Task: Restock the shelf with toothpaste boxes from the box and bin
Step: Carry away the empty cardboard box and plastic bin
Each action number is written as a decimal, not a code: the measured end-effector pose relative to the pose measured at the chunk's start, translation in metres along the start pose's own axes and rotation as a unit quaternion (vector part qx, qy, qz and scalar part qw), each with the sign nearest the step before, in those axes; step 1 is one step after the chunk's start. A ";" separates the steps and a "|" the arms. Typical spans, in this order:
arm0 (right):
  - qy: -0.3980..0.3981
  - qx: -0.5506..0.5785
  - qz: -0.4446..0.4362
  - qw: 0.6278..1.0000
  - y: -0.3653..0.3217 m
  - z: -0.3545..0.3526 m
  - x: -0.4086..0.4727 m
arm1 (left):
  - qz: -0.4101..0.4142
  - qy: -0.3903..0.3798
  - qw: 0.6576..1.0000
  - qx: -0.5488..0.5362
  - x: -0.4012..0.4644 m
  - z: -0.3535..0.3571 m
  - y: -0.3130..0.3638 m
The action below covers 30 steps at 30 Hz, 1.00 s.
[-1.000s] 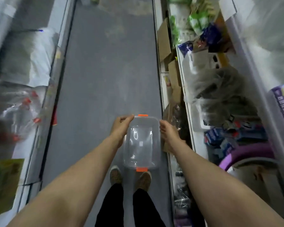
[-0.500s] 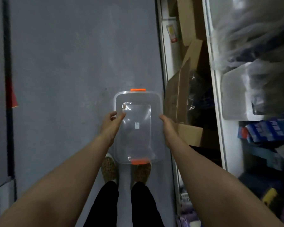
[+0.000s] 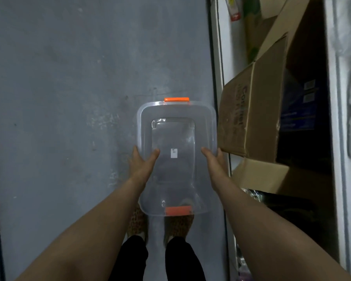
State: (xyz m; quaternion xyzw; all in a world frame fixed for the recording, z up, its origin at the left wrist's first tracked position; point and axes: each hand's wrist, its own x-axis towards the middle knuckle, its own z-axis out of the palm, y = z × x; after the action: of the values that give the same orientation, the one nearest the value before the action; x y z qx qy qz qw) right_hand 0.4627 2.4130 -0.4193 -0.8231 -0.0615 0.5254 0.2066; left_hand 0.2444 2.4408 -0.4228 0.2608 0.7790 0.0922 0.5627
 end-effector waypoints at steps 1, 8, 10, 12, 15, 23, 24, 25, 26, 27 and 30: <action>0.004 -0.004 -0.002 1.000 0.003 0.001 0.002 | -0.003 -0.003 1.000 -0.004 0.003 0.001 -0.003; 0.009 0.000 0.011 1.000 -0.009 0.004 -0.016 | -0.026 -0.016 0.999 -0.036 0.003 -0.015 -0.005; 0.006 0.007 0.011 1.000 -0.019 0.002 -0.034 | -0.027 -0.014 0.999 -0.036 -0.011 -0.029 0.008; 0.004 0.010 0.016 1.000 -0.031 -0.002 -0.056 | -0.030 -0.001 0.999 -0.029 -0.031 -0.045 0.025; -0.002 0.039 0.029 0.999 -0.057 -0.013 -0.103 | -0.023 0.017 0.999 -0.018 -0.063 -0.074 0.055; 0.008 0.132 0.007 0.991 -0.138 -0.053 -0.250 | 0.053 0.031 0.998 0.005 -0.156 -0.152 0.149; 0.011 0.143 0.003 0.990 -0.146 -0.057 -0.265 | 0.072 0.028 0.997 0.011 -0.170 -0.160 0.163; 0.011 0.160 -0.002 0.987 -0.153 -0.060 -0.282 | 0.092 0.020 0.995 0.015 -0.181 -0.168 0.176; 0.016 0.180 -0.009 0.984 -0.158 -0.062 -0.293 | 0.102 0.014 0.995 0.017 -0.190 -0.176 0.189; 0.023 0.200 -0.010 0.980 -0.163 -0.064 -0.309 | 0.108 0.005 0.994 0.017 -0.199 -0.184 0.200; 0.061 0.259 -0.027 0.964 -0.169 -0.069 -0.352 | 0.149 -0.044 0.987 0.036 -0.218 -0.202 0.232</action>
State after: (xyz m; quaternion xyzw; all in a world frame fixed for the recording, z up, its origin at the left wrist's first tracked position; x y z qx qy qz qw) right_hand 0.3890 2.4350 -0.0302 -0.7699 0.0672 0.4669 0.4299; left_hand 0.1783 2.5562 -0.0704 0.3980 0.7087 0.1354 0.5666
